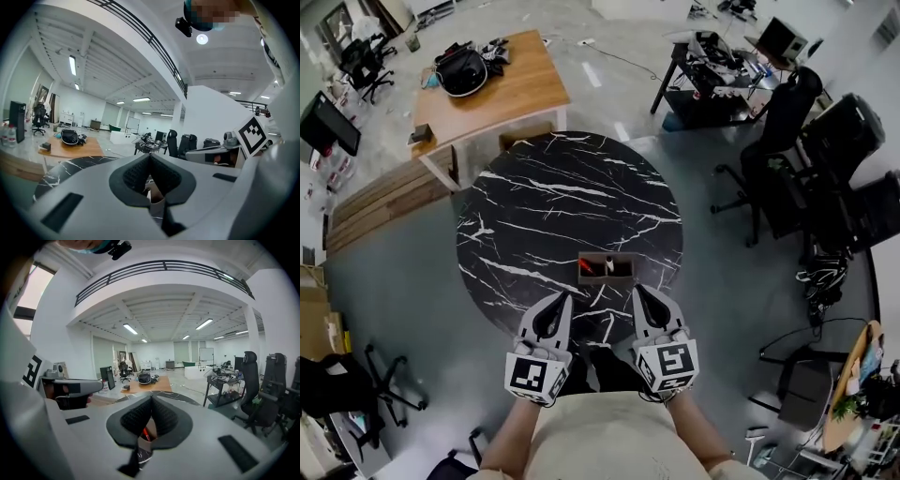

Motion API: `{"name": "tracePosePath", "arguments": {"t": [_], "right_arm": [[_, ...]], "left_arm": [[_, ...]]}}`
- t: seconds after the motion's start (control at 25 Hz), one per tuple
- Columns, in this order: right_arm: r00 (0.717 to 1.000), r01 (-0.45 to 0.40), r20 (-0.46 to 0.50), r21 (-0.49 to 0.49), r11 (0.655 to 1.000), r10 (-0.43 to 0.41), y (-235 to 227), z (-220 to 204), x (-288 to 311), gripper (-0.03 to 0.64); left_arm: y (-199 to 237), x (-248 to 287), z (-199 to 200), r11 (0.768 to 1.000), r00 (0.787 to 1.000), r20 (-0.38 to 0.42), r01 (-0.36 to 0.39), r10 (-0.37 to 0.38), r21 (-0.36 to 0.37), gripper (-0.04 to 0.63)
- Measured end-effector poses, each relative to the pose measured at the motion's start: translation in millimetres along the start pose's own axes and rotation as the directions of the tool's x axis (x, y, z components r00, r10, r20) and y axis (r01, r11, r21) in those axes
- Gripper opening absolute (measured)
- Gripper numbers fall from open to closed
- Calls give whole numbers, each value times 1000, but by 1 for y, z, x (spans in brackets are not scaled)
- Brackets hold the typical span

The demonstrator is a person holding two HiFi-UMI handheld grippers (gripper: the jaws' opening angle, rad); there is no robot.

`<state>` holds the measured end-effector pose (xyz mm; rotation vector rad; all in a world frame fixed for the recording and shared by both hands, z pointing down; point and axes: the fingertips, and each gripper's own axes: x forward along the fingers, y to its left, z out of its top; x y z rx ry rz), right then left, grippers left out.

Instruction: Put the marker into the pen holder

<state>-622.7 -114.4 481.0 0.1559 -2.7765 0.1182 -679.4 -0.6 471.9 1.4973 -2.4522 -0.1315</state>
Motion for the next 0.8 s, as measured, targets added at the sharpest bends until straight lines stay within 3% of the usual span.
{"name": "tracePosePath", "arguments": {"t": [0.2,0.8], "right_arm": [[999,-38,11,-37,999,39,10,5,4,15],[999,-44,-1,-39,998,44,3,4,11,15]], "left_arm": [[7,-9,-2,999,999,-17,-32,33,40,9],[11,3,-6,998,998,-31,-46,47,34,9]]}}
